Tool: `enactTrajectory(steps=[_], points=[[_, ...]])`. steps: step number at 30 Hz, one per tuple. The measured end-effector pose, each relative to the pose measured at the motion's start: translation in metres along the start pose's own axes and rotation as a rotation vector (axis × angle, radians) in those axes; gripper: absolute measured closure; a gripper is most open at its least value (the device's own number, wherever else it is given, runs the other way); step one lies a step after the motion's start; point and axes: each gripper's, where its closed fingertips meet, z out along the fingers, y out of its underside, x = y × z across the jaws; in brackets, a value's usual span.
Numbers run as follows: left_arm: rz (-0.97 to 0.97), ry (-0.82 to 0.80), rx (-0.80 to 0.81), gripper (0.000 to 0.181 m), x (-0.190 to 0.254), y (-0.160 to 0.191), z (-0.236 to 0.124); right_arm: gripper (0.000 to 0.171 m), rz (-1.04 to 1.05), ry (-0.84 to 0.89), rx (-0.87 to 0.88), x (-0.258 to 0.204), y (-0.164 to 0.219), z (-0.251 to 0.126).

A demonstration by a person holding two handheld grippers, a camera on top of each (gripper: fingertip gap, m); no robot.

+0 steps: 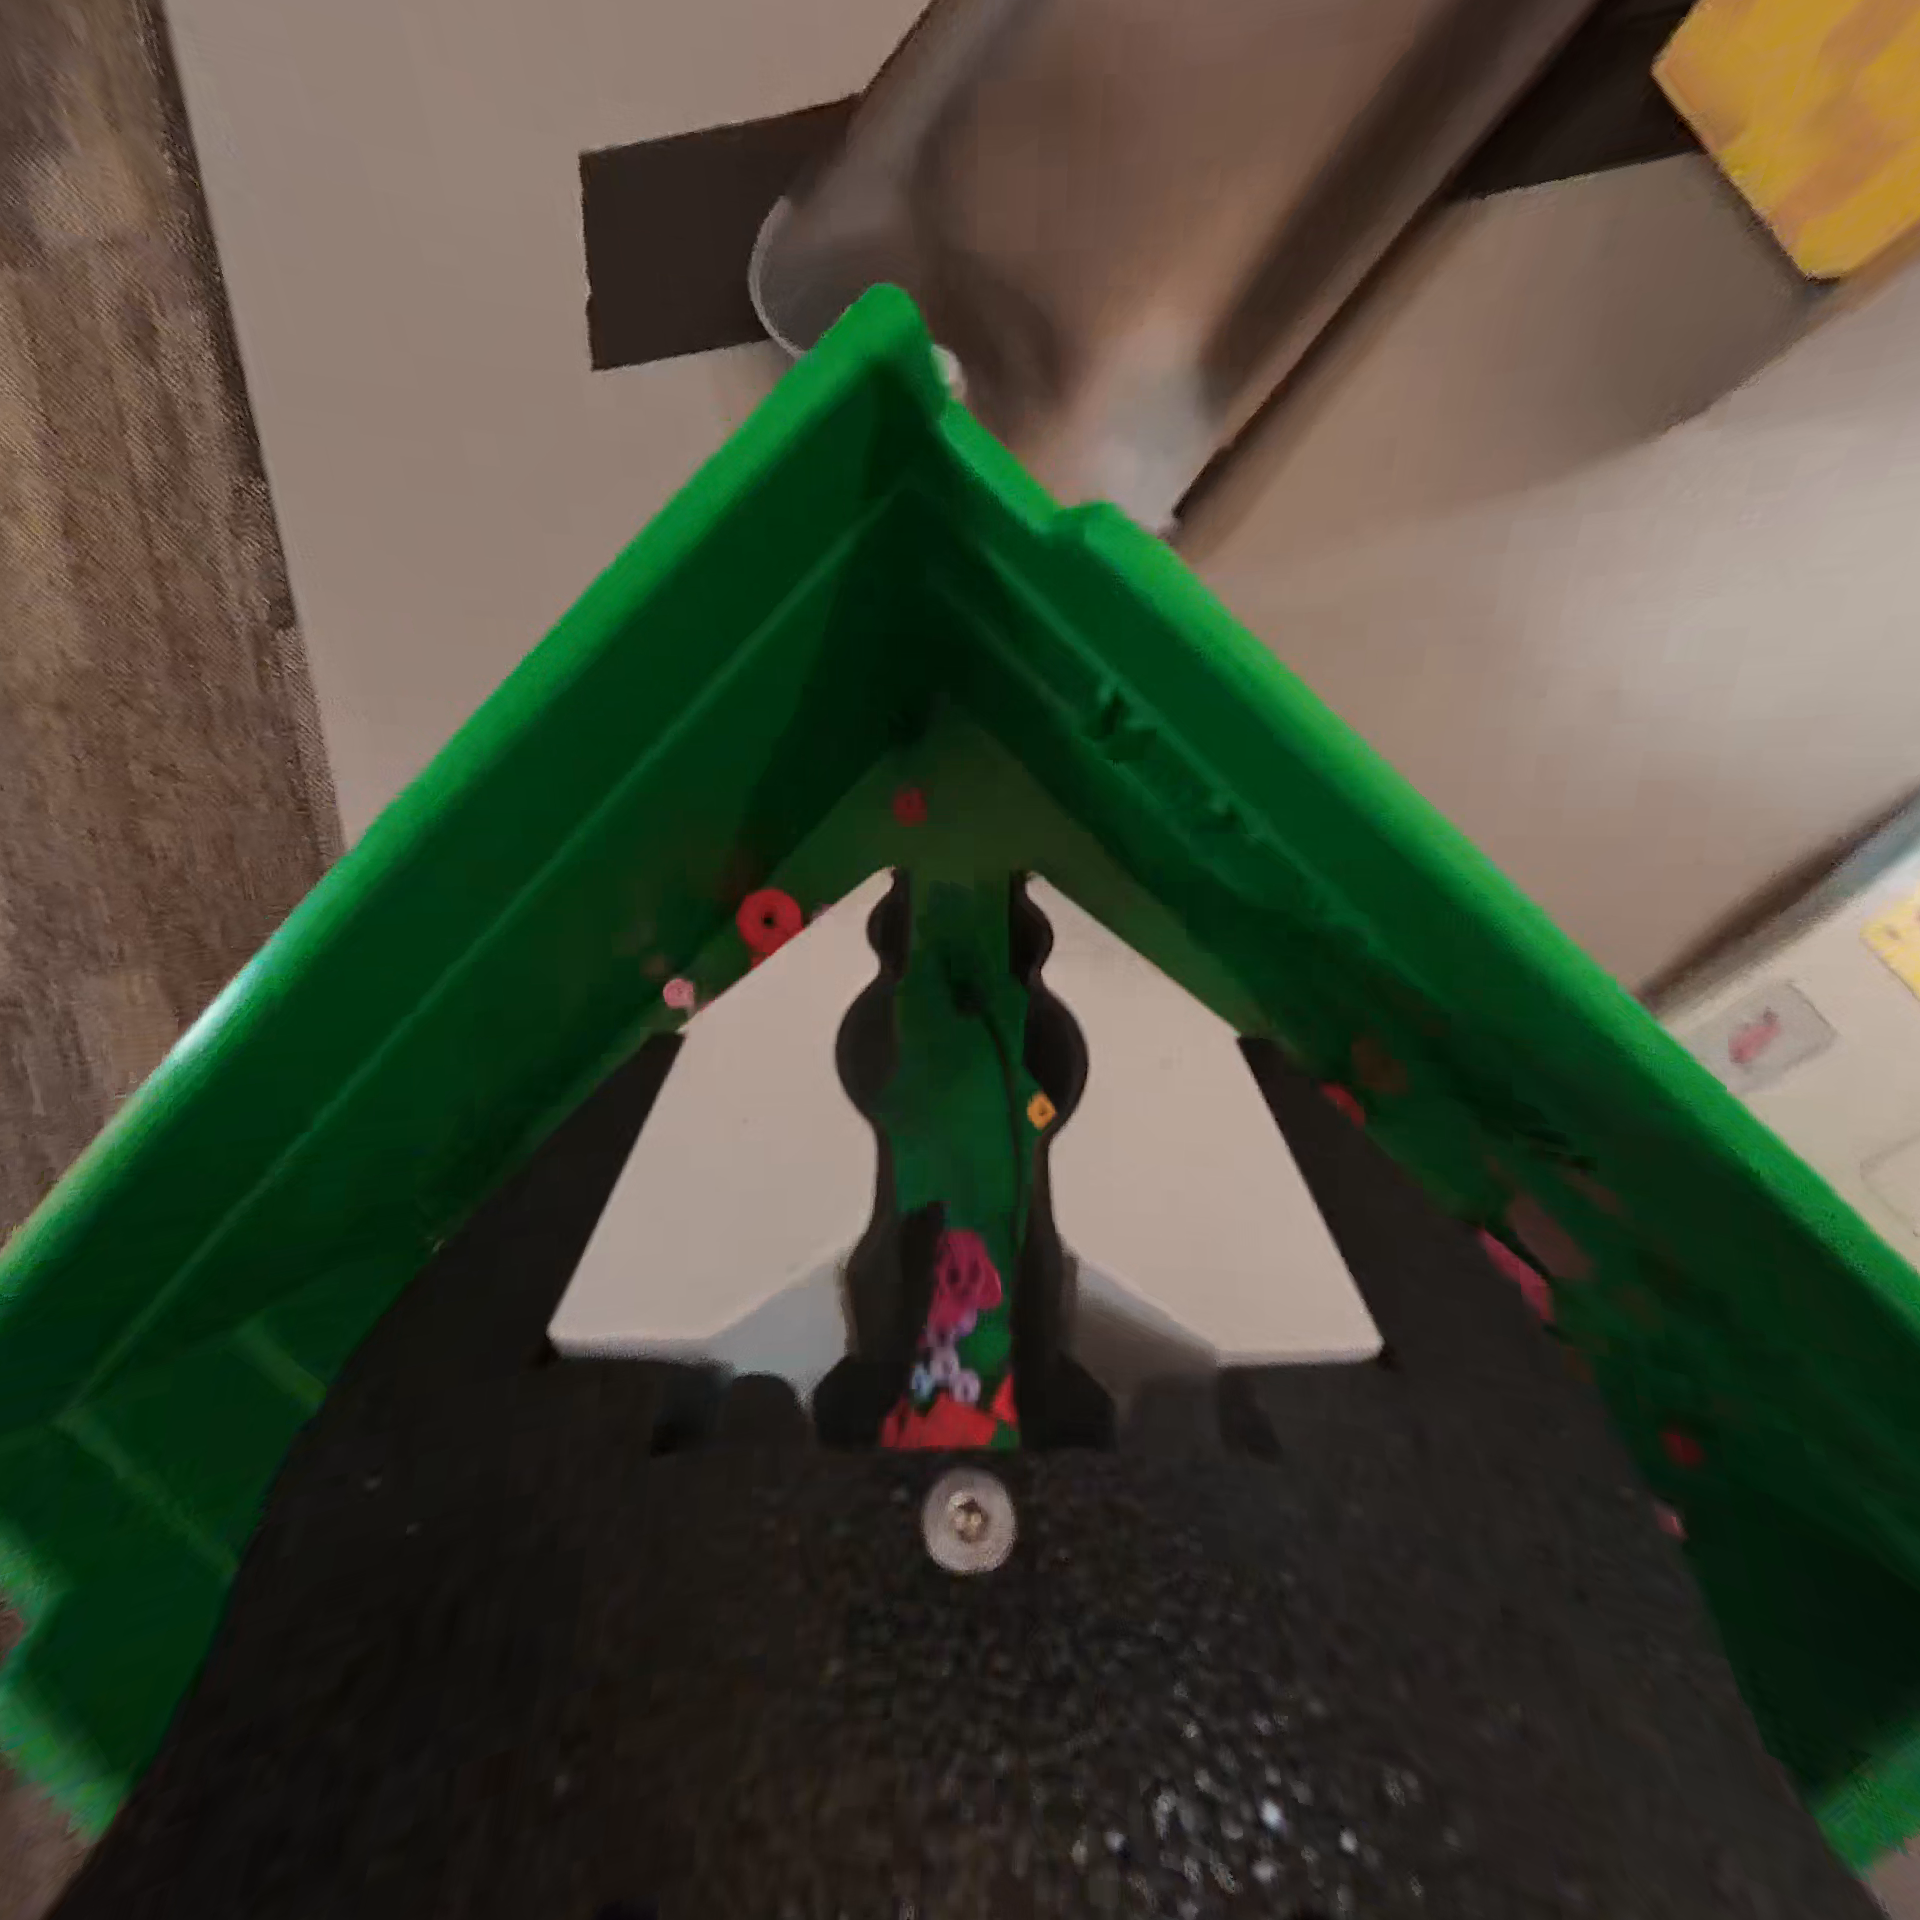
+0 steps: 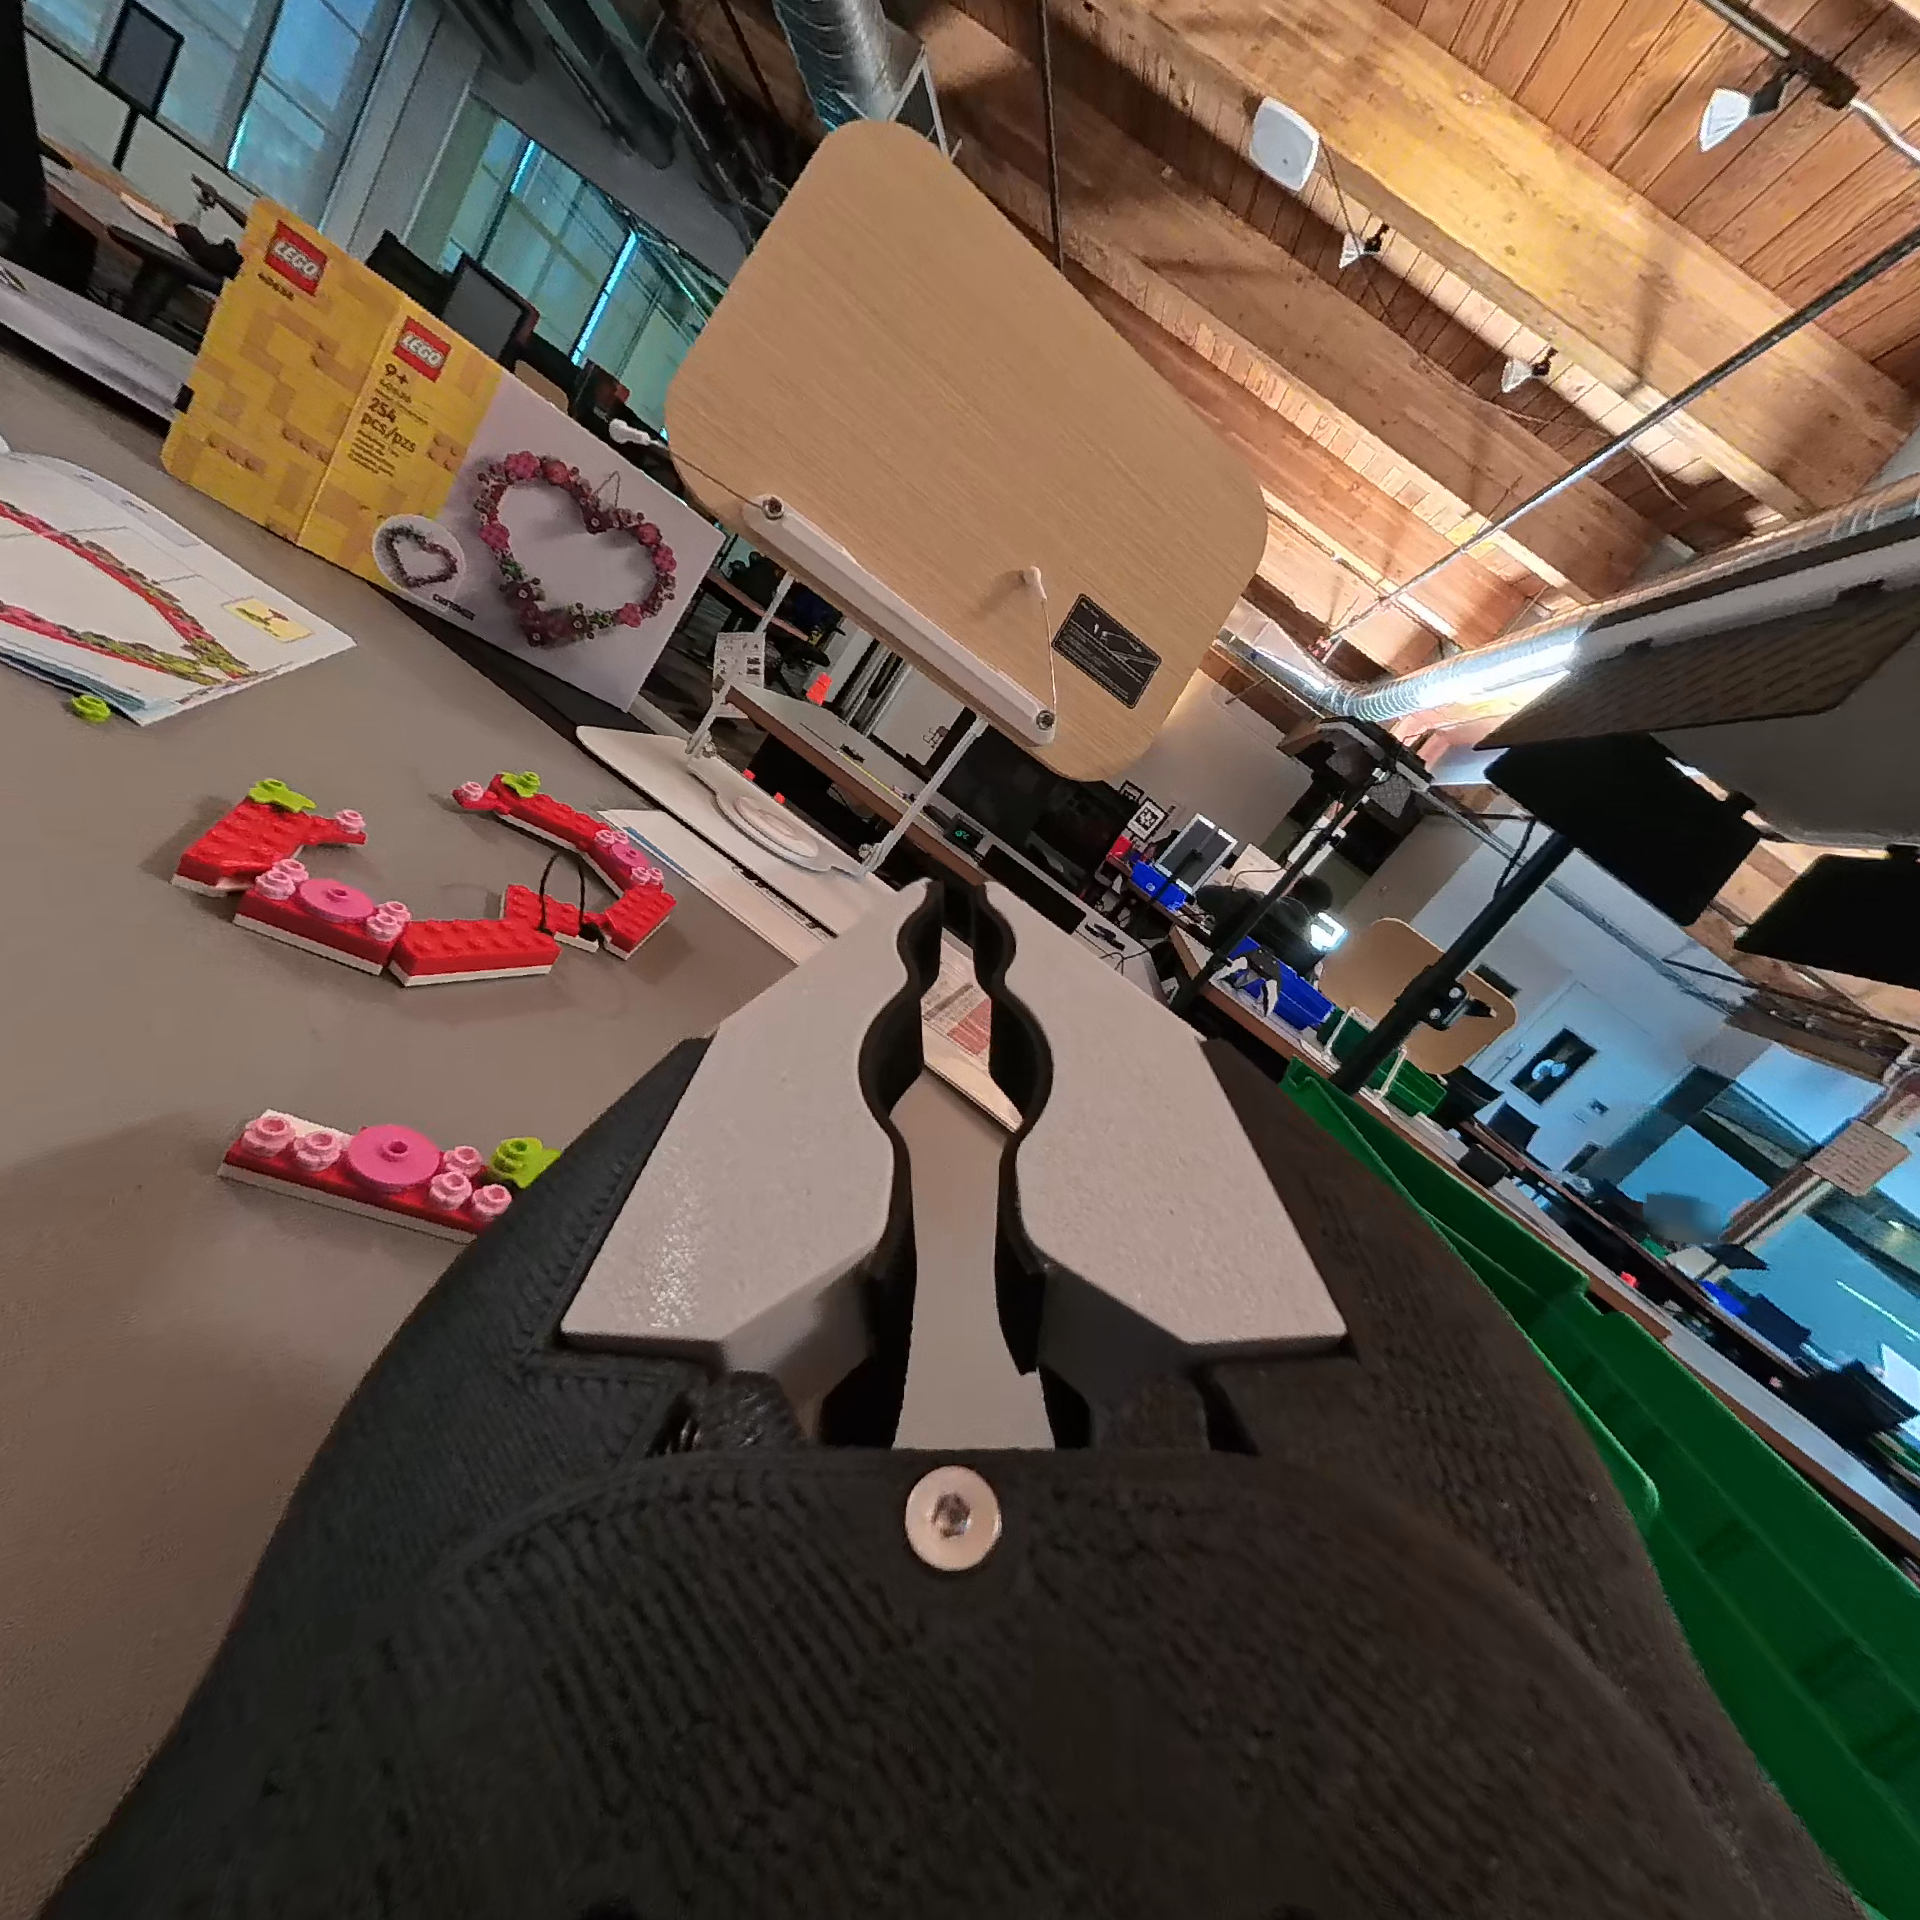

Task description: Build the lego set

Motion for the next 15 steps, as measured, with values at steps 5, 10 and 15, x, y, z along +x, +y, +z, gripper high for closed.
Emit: enactTrajectory(steps=[5, 10, 15], points=[[-0.138, 0.006, 0.069, 0.164, -0.016, -0.006, 0.024, 0.167, -0.026, -0.002, -0.018, -0.002, 0.003, 0.002], [-0.196, 0.061, 0.068, 0.168, -0.016, -0.005, 0.034, 0.167, -0.042, -0.01, -0.025, -0.004, 0.004, 0.004], [-0.218, 0.092, 0.067, 0.165, -0.012, -0.005, 0.038, 0.167, -0.058, -0.02, -0.03, -0.007, 0.004, 0.005]])
